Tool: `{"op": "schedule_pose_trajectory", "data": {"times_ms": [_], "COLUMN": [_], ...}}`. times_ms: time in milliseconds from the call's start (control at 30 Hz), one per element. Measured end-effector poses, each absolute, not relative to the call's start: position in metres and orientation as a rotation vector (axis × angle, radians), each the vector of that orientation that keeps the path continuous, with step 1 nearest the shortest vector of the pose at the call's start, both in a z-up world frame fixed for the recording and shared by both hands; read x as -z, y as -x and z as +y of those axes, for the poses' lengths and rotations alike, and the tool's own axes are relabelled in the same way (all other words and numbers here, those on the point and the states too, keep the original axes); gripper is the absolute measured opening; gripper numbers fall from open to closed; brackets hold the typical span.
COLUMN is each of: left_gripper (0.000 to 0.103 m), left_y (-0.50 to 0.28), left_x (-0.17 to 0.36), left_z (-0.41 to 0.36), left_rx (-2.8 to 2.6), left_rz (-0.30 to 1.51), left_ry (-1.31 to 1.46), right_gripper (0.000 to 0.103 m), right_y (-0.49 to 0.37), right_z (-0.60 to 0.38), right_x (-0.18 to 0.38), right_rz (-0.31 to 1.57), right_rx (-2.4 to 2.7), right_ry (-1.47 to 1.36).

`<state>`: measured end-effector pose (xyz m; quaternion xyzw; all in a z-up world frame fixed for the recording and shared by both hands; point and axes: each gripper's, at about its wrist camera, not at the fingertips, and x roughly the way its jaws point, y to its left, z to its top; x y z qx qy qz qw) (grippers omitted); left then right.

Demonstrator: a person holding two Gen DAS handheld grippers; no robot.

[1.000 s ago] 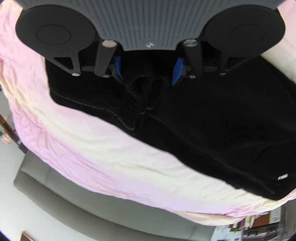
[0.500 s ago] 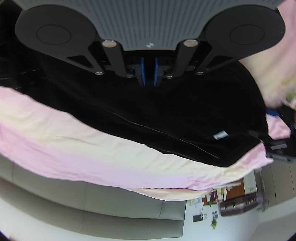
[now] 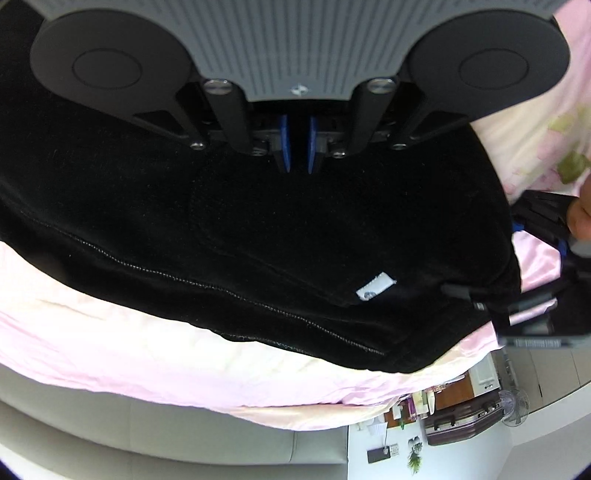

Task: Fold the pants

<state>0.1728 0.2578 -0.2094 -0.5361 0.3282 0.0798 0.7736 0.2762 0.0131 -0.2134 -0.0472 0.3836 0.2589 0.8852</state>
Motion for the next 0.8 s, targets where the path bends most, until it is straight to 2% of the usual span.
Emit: {"op": "schedule_pose_trajectory", "data": {"times_ms": [100,167,233,500,800], "left_gripper": [0.054,0.05,0.048,0.046,0.047], "left_y": [-0.168,-0.168,-0.169,-0.17,-0.183], "left_x": [0.198,0.184,0.165,0.097,0.096], "left_z": [0.253,0.245,0.229,0.138,0.0], "left_rx": [-0.165,-0.156,-0.133,-0.023,0.018], "left_rz": [0.677,0.648,0.611,0.523,0.493], "left_ry": [1.12,1.037,0.894,0.318,-0.163], "right_gripper": [0.009,0.021,0.025,0.026,0.027], "right_y": [-0.267,-0.255,-0.239,-0.223,-0.227], "right_z": [-0.013,-0.036,-0.065,-0.177,-0.227], "right_x": [0.192,0.177,0.163,0.129,0.122], "right_rz": [0.829,0.825,0.821,0.841,0.786], "right_rx": [-0.552,-0.553,-0.54,-0.282,-0.215], "right_ry": [0.096,0.109,0.12,-0.17,-0.277]}}
